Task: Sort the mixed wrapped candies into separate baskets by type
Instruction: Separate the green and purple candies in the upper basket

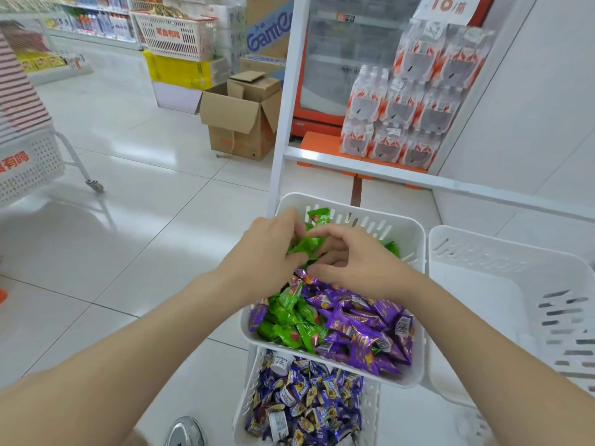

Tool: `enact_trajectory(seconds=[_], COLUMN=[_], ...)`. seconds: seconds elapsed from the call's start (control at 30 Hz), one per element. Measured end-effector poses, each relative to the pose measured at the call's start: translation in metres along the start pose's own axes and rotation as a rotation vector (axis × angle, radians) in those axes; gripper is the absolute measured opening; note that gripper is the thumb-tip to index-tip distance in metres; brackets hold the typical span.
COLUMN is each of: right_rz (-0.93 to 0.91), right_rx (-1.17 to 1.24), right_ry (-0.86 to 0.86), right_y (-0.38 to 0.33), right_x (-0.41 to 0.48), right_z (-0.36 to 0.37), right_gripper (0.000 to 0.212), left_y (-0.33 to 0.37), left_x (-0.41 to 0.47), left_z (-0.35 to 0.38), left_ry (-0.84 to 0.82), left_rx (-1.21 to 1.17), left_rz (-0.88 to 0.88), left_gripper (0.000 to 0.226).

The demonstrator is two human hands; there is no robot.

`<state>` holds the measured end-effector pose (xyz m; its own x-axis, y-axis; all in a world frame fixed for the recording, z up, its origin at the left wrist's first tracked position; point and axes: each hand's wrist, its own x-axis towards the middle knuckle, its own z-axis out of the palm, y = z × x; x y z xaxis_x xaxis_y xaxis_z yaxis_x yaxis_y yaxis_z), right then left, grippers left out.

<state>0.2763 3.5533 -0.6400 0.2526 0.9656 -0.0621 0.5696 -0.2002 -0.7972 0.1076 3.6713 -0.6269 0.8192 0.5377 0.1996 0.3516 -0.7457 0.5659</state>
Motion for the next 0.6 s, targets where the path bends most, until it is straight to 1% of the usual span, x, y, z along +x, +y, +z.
enact_trajectory(seconds=[0.03, 0.07, 0.1, 0.13, 0.17, 0.23, 0.3, 0.33, 0.37, 0.43, 0.5, 0.6], right_rz=[-0.005, -0.001, 0.009, 0.026, 0.051, 0.089, 0.115, 0.113, 0.084, 0.003, 0.002, 0.023], right_rx=[-0.045, -0.125, -0.213, -0.291, -0.369, -0.573, -0.797, -0.871, -0.916, -0.915, -0.794, -0.627], right_ry=[0.027, 0.09, 0.178, 0.274, 0.363, 0.515, 0.586, 0.607, 0.617, 0.602, 0.536, 0.4], right_y=[0.001, 0.004, 0.008, 0.015, 0.023, 0.038, 0.047, 0.047, 0.044, 0.037, 0.03, 0.028], right_x=[-0.002, -0.003, -0.003, -0.002, -0.001, 0.001, 0.002, 0.002, 0.002, 0.003, 0.002, -0.004], right_z=[-0.001, -0.003, -0.006, -0.011, -0.016, -0.025, -0.029, -0.029, -0.028, -0.025, -0.018, -0.015], right_gripper=[0.042, 0.032, 0.023, 0.02, 0.02, 0.026, 0.035, 0.034, 0.028, 0.013, 0.01, 0.014], left_y=[0.001, 0.003, 0.004, 0.006, 0.006, 0.005, 0.006, 0.008, 0.009, 0.01, 0.007, 0.006], left_x=[0.002, 0.004, 0.004, 0.004, 0.003, -0.001, -0.004, -0.004, -0.002, 0.002, 0.006, 0.009], left_z=[0.001, 0.001, 0.002, 0.004, 0.007, 0.015, 0.022, 0.024, 0.025, 0.022, 0.018, 0.012], left_ry=[0.034, 0.069, 0.09, 0.08, 0.025, -0.188, -0.404, -0.468, -0.496, -0.47, -0.405, -0.3], left_rx=[-0.04, -0.024, 0.041, 0.12, 0.192, 0.324, 0.418, 0.419, 0.404, 0.369, 0.36, 0.332], left_rz=[-0.012, -0.018, -0.024, -0.029, -0.031, -0.019, 0.004, 0.01, 0.009, 0.02, 0.02, -0.004], left_gripper=[0.033, 0.036, 0.038, 0.04, 0.04, 0.044, 0.05, 0.051, 0.05, 0.042, 0.029, 0.023])
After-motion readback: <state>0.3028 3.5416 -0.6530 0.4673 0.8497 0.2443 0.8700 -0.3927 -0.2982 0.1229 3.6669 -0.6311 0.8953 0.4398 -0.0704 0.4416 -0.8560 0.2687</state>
